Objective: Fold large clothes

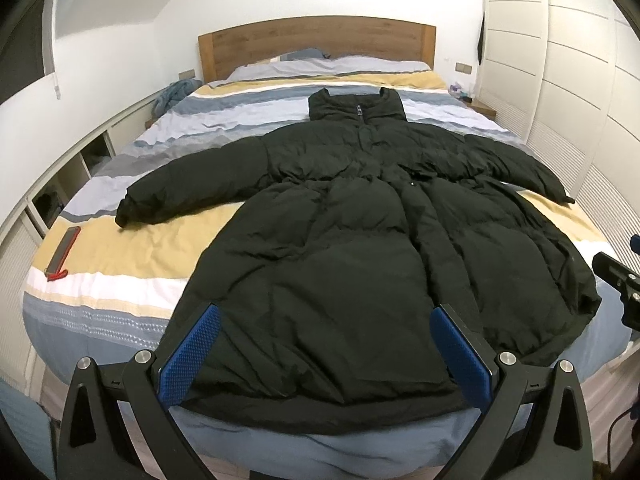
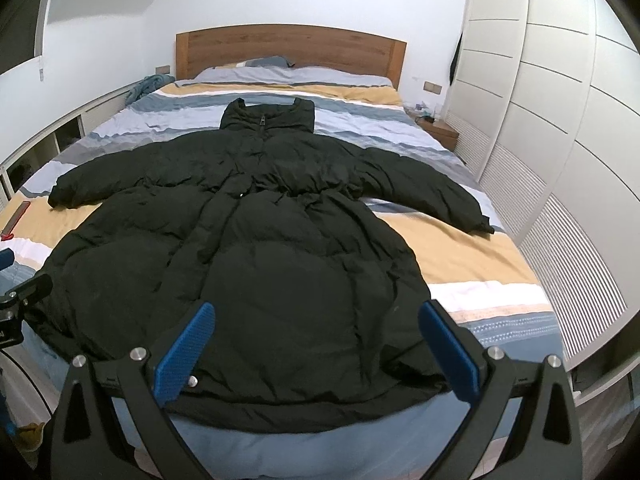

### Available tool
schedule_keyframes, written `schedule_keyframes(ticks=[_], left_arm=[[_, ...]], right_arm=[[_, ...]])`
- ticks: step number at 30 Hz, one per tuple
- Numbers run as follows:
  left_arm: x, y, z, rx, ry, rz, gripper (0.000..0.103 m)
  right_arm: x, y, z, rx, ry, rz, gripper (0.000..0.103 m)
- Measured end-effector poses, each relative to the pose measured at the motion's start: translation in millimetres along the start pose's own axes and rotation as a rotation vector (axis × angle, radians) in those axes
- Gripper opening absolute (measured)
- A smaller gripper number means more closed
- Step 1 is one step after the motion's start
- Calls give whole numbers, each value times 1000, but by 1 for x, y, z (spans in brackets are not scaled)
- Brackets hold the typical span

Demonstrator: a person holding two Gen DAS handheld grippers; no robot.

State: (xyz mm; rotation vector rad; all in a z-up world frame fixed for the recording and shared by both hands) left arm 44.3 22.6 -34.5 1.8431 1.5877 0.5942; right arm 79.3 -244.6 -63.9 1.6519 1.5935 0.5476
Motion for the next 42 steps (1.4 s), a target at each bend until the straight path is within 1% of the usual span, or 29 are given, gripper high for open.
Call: schedule_keyframes(ticks=[5,13,16,19,25,30,34,36,42], left_arm=[[3,3,-5,-8,5,-2,102],[5,6,-3,12,20,-8,102],[8,7,-2,7,40,-7,102],[10,7,2,19,44,-13,102],[13,5,14,68,57,-10,102],[13,3,26,112,40,-15,102],[14,3,31,128,25,-21,102],[17,3,34,133,36,-24,102],[28,-3,47,188,34,-76,102]], right_arm=[[7,2,-5,0,-8,-14,103],[17,4,-6,-9,-2,-44,103],[19,5,-1,-6,7,-44,103],[21,7,7,-1,21,-42,103],[23,8,22,10,41,-31,103],[22,6,34,28,46,-23,103],[21,6,44,41,46,-17,103],[21,6,49,46,48,-13,103],[26,6,65,67,61,-13,103]])
Point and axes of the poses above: each gripper's, at about its wrist camera, not at the fingertips, and z roughly the way its jaws point, x to its left, y to its top, the point moved 7 cm from there along z, roughly the way its jaws point, and after that the axes turned 7 degrees about -y, right-handed, at the moved point
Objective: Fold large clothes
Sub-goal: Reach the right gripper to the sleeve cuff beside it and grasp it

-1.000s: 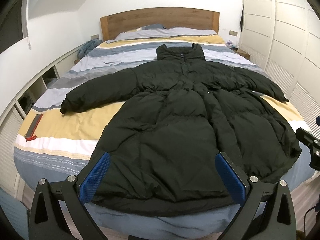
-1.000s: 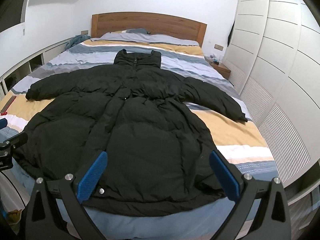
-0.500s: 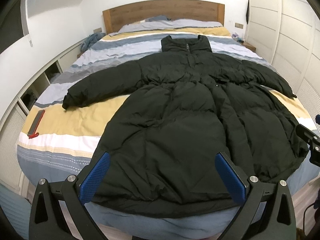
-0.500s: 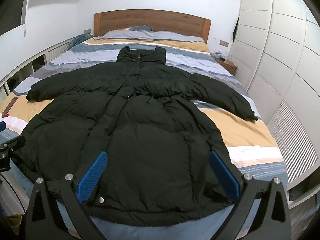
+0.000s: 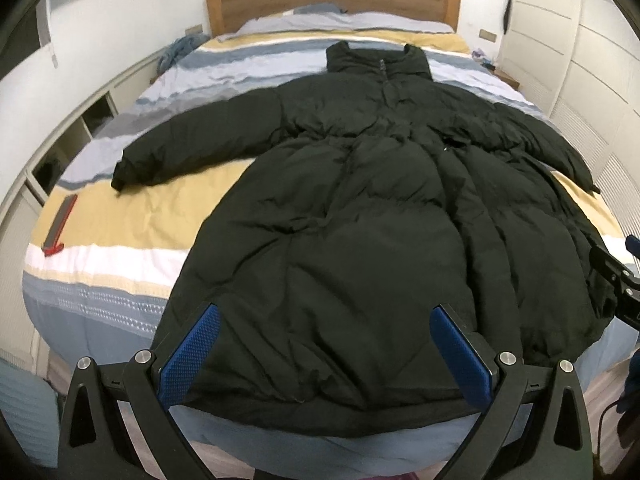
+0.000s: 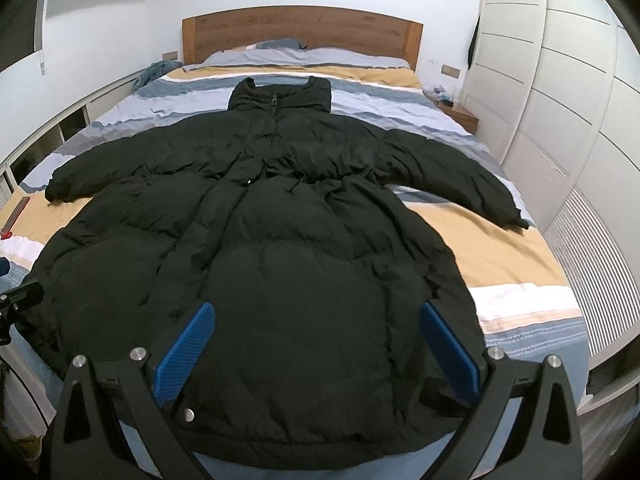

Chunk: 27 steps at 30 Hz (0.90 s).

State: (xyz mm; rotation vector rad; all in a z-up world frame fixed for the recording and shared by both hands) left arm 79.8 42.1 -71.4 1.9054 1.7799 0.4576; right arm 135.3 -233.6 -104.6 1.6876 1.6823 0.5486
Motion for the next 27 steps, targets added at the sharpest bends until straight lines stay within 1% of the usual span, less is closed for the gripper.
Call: schedule_keyframes(ticks=[3,6,8,11,14,16,19,24,27], left_arm=[[7,-2,6,29,3,-24,102],[12,-3,10,44,28,-33,102],[16,2,13,49,61,-33,102],[22,18,13,30,84,-44,102],[23,43,8,-22,106,-48,102],[25,61,4,-67,97,-61,102],[28,84,1,-122,90,-77,102],[29,115,13,-120,61,-42,102],[32,124,21,-105,61,-50,102]], right_arm=[[4,2,8,6,13,-8,103],[8,5,17,13,28,-12,103],[10,8,23,18,39,-13,103],[7,17,32,17,49,-11,103],[-2,34,42,6,49,7,103],[-15,50,50,-7,42,30,103],[-47,80,68,-30,31,89,103],[-117,118,110,-32,-19,204,103],[-165,132,147,2,-20,308,103]])
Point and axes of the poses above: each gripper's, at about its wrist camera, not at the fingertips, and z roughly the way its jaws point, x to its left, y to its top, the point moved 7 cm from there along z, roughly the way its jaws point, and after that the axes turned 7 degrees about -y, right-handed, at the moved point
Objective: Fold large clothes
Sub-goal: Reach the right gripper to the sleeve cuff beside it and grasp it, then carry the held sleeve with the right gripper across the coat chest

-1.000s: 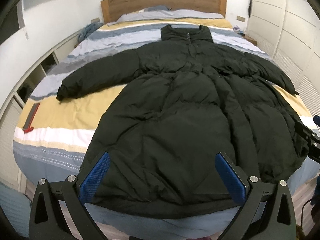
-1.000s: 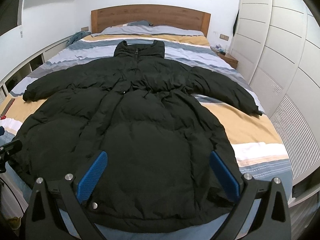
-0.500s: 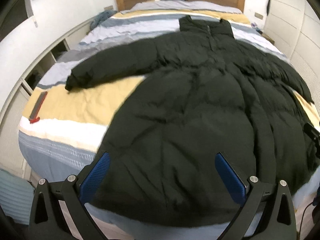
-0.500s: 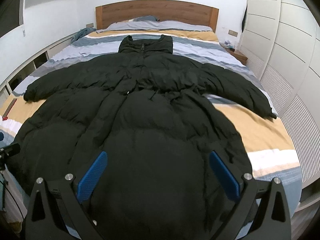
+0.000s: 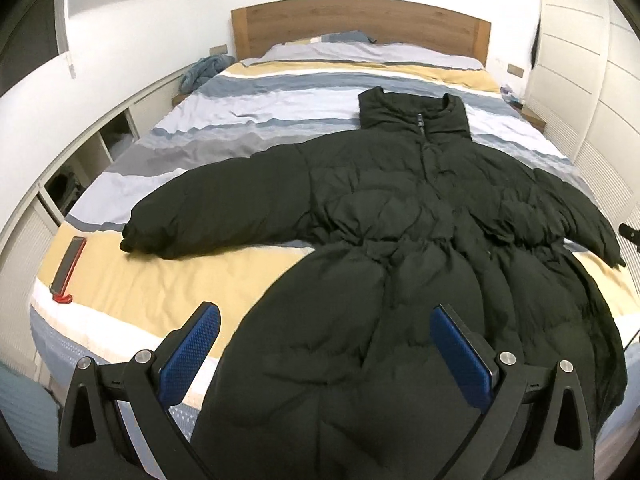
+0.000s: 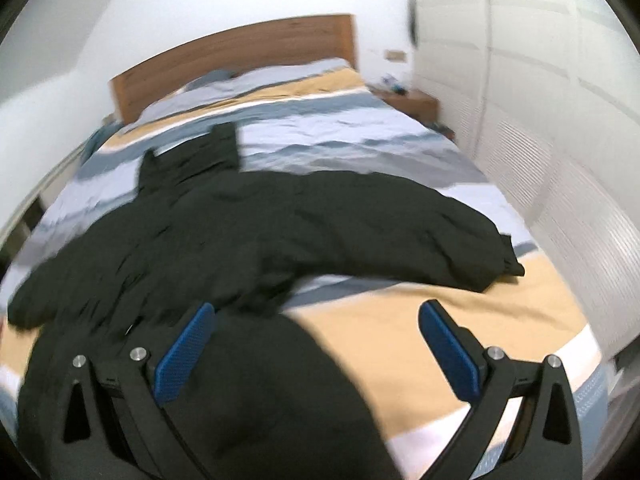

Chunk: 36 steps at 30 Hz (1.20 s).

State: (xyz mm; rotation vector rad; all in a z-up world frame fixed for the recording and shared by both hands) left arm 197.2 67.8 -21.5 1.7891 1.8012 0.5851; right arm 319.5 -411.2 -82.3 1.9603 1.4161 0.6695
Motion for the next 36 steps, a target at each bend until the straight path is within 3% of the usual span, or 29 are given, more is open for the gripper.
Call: schedule_keyframes(ticks=[4,11,16,23,27,29,31,32,34,36], left_arm=[[7,4,19,36,3,3,102],[17,-3,50,92,28,-26,102],[22,-9,67,127,47,-47,102],[26,-14,81,152,78,-41,102],[17,-18,86,165,58,-20,102],[11,-20,88,168,49,-4,102],[6,-22,89,172,39,11,102],[3,-24,90,175,34,19,102],[0,-24,90,175,29,26,102],[-1,-24,89,168,21,29,102]], right_arm=[[-65,16,59,74,-19,178,103],[-144,6,132,158,-88,356,103],[-169,-2,163,184,-49,473,103],[-206,-20,195,172,24,759,102],[-204,-16,200,143,41,770,100],[-197,-12,203,141,59,750,90],[-191,-9,206,146,72,739,71],[-190,-7,206,147,75,737,66],[-187,-2,209,148,80,727,44],[-184,3,204,134,91,720,29]])
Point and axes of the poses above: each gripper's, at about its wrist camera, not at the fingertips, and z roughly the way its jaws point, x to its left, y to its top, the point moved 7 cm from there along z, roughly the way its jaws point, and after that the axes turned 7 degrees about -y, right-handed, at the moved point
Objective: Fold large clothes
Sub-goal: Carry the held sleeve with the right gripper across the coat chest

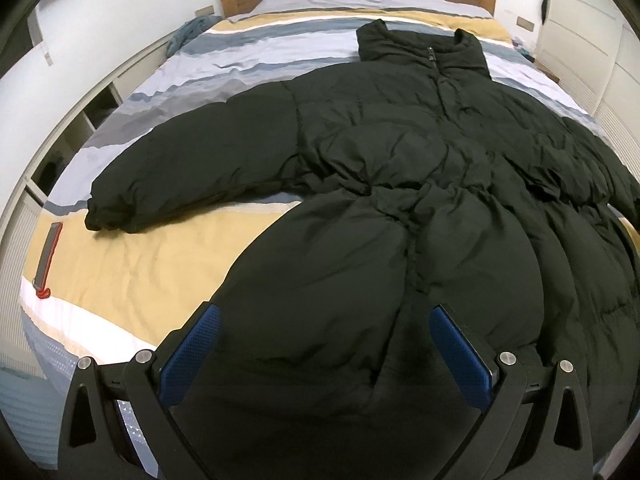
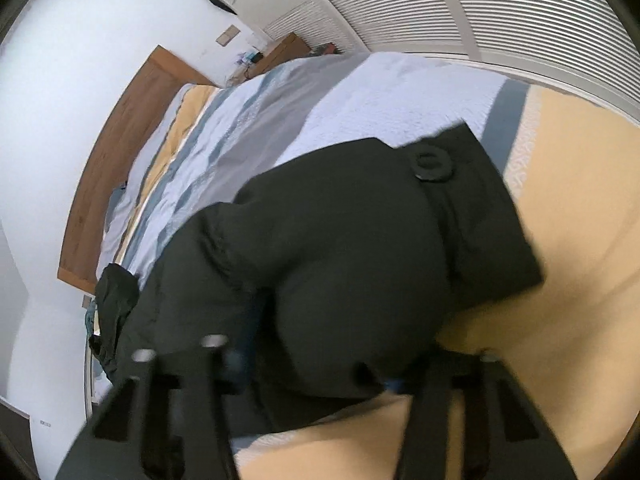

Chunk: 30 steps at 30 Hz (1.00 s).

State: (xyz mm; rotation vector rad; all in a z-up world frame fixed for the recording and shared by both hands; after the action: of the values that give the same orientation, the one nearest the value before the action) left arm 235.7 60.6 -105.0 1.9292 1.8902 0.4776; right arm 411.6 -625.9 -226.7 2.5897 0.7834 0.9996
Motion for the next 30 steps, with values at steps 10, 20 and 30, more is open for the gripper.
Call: schedule_keyframes(ticks=[10,20,30], left_arm=[[21,5,-21,-83,-1,-84,102],[44,-8,-51,-121,-30,-137,102],[66,-22,-80,-170,-13,-136,102]], right_arm=[[75,11,-59,-117,16,-248,11],[196,-31,-134,-194,124,-524,11],[273,-127,-155,-125,222,-716,11]])
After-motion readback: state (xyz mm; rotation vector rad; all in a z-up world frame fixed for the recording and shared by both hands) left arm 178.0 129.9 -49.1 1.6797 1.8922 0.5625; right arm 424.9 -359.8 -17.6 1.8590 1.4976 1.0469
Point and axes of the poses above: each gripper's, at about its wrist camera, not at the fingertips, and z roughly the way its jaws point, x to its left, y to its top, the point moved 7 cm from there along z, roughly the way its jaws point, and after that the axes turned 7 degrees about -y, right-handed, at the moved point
